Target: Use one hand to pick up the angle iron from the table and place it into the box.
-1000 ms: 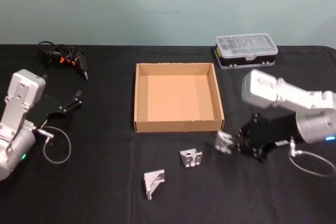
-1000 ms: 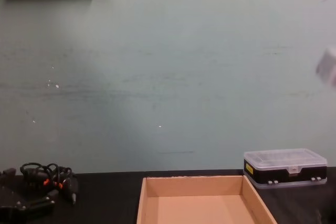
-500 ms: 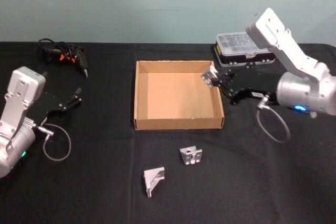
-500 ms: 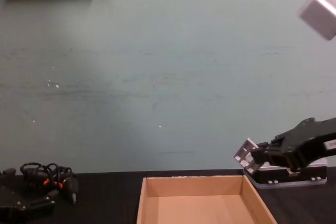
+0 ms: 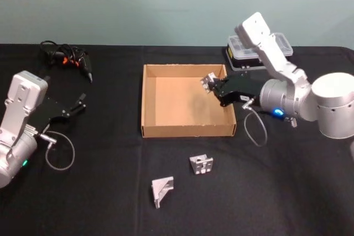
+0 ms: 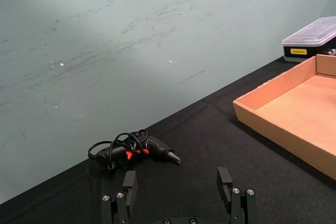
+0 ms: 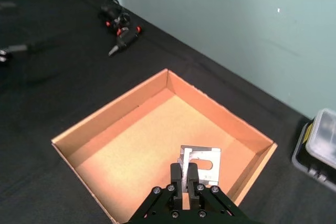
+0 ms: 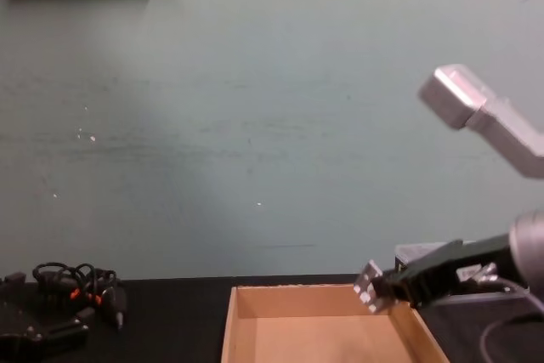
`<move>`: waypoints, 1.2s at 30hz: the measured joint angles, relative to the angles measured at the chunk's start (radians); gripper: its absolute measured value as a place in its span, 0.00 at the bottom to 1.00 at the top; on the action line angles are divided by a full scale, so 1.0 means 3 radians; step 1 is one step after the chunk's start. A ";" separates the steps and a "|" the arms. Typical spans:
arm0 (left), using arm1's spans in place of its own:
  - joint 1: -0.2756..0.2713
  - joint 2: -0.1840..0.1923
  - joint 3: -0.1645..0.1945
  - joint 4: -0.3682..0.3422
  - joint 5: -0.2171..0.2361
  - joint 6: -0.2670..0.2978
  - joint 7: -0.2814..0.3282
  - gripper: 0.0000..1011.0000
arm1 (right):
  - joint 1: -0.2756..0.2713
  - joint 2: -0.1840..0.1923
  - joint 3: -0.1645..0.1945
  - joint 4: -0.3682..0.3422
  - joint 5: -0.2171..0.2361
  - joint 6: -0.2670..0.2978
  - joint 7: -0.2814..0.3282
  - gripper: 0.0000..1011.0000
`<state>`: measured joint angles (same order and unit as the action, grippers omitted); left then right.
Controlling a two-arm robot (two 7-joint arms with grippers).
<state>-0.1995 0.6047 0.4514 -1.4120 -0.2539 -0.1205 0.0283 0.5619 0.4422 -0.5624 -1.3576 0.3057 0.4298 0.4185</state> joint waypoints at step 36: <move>0.0000 0.0000 0.0000 0.0000 0.0000 0.0000 0.0000 0.99 | -0.0014 -0.0263 0.0057 0.0312 -0.0291 0.0086 0.0110 0.39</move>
<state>-0.1996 0.6047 0.4514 -1.4120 -0.2539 -0.1205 0.0283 0.5577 0.3633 -0.5453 -1.2639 0.2183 0.4555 0.4516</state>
